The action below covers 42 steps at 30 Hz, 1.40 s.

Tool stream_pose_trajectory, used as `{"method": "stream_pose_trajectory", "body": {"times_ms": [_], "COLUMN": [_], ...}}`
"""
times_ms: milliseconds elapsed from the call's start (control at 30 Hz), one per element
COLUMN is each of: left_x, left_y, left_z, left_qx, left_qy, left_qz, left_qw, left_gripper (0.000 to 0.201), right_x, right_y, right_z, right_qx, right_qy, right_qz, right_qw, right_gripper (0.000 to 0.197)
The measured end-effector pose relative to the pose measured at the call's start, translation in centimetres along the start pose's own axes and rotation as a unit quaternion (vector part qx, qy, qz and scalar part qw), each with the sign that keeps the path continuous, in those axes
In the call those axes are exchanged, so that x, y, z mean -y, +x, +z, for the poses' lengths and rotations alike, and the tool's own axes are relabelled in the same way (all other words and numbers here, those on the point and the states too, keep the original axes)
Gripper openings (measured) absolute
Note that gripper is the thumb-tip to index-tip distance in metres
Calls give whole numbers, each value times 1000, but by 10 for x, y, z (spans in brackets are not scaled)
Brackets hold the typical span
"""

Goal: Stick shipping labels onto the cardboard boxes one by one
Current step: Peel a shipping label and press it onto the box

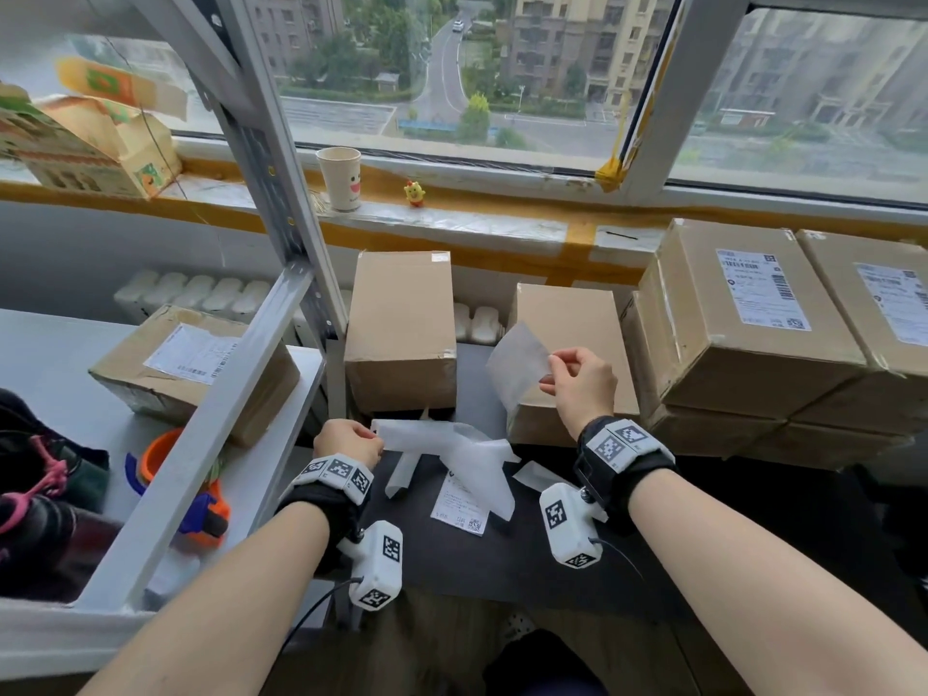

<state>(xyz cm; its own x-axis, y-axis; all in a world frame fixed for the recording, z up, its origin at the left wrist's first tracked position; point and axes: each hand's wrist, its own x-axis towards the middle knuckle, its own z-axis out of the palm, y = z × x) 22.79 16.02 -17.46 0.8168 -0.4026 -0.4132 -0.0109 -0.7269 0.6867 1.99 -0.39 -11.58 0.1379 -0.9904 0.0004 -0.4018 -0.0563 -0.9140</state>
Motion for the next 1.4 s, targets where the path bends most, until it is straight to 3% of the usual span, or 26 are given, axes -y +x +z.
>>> {"method": "stream_pose_trajectory", "body": {"times_ms": [133,267,633,933,1167,1400], "left_x": [4,1,-12,-76,-118,-123], "left_y": [7,3,-12,-49,-71,-69], "left_z": [12,21,5,-6,-17,-14], "left_qx": [32,57,81,174,205,194], "left_qy": [-2,11,56,-88,-185,-192], "left_qz": [0,-4,29,121,86,81], "left_qw": [1000,998,995,973,957,959], "left_gripper": [22,8,16,27,36,14], "right_x": [1,1,17,40,54,51], "right_y": [-3,-8,-22,-45,-67,-72], "right_z": [3,8,12,-1,-15,-25], "right_qx": [22,50,83,102,99,96], "right_qy": [-12,-39,-56,-38,-83,-79], "right_qz": [-7,-23,-54,-95,-157,-148], "right_qw": [1000,998,993,990,979,981], "right_gripper": [8,6,11,10,16,16]}}
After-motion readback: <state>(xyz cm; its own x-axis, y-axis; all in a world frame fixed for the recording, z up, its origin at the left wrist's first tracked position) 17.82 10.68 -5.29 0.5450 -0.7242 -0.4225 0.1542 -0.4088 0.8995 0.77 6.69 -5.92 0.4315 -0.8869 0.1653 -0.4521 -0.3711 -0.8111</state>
